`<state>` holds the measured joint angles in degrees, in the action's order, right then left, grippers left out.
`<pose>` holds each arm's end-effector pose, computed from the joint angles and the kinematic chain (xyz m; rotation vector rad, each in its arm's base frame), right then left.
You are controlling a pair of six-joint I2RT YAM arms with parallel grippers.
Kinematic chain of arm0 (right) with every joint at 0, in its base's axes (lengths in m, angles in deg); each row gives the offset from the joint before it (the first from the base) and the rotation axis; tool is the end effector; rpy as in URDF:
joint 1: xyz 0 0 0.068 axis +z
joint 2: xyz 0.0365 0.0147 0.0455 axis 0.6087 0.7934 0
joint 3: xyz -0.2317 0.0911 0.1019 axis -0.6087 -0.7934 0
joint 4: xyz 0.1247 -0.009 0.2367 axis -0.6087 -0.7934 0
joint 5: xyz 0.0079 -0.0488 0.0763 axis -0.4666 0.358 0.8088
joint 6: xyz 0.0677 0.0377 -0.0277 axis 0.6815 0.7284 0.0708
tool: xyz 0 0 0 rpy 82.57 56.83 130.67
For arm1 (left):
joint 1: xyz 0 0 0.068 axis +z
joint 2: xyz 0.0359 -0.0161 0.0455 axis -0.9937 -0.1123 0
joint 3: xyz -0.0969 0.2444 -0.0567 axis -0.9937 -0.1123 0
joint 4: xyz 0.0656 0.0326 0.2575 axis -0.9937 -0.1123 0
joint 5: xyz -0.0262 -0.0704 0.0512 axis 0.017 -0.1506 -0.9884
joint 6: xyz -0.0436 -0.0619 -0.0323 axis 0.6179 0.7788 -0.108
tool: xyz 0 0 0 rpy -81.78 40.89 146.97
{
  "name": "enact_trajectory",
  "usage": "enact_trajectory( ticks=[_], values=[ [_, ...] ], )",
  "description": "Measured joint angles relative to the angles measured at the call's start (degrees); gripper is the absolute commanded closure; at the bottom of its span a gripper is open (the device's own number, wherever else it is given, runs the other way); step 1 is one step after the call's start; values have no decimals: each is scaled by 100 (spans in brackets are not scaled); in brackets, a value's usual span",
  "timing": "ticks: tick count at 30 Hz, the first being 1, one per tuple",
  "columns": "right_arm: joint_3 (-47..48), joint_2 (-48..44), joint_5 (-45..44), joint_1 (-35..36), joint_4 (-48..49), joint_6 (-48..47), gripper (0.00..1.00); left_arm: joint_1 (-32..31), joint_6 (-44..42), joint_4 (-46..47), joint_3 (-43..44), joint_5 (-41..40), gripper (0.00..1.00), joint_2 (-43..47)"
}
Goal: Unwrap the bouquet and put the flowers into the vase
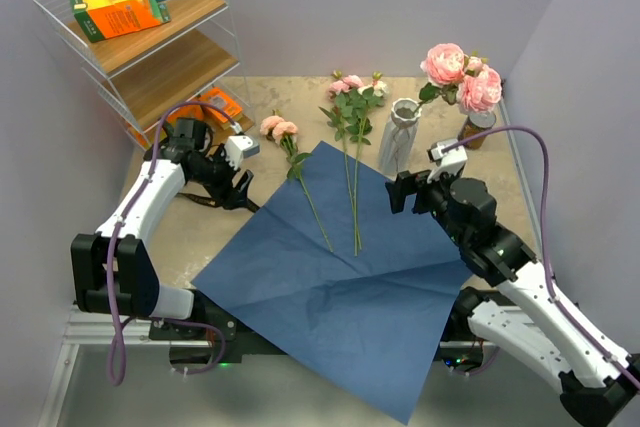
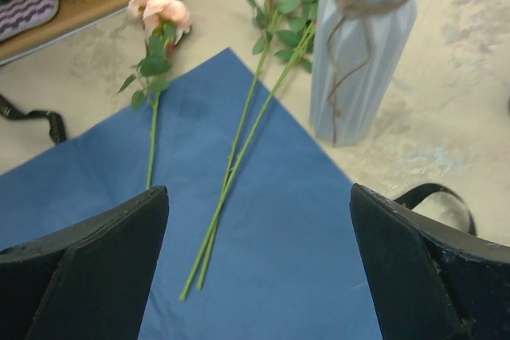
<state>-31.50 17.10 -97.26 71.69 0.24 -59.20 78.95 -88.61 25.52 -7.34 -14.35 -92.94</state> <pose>0.1819 0.1024 0.3289 -0.2057 1.7794 0.3290 0.2856 -0.0592 0.2242 0.9777 2.3716 -0.5326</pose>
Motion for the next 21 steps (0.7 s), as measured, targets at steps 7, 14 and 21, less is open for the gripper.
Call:
enact_trajectory(
  ticks=[7,14,21],
  values=[
    [-378,-219,-87,577,-146,282,1,0,17,-28,72,22,21,0],
    [-446,1204,-494,1860,376,341,1,0,103,-63,146,52,21,-15],
    [144,3630,-476,2028,793,275,1,0,146,-92,236,72,21,-109]
  ],
)
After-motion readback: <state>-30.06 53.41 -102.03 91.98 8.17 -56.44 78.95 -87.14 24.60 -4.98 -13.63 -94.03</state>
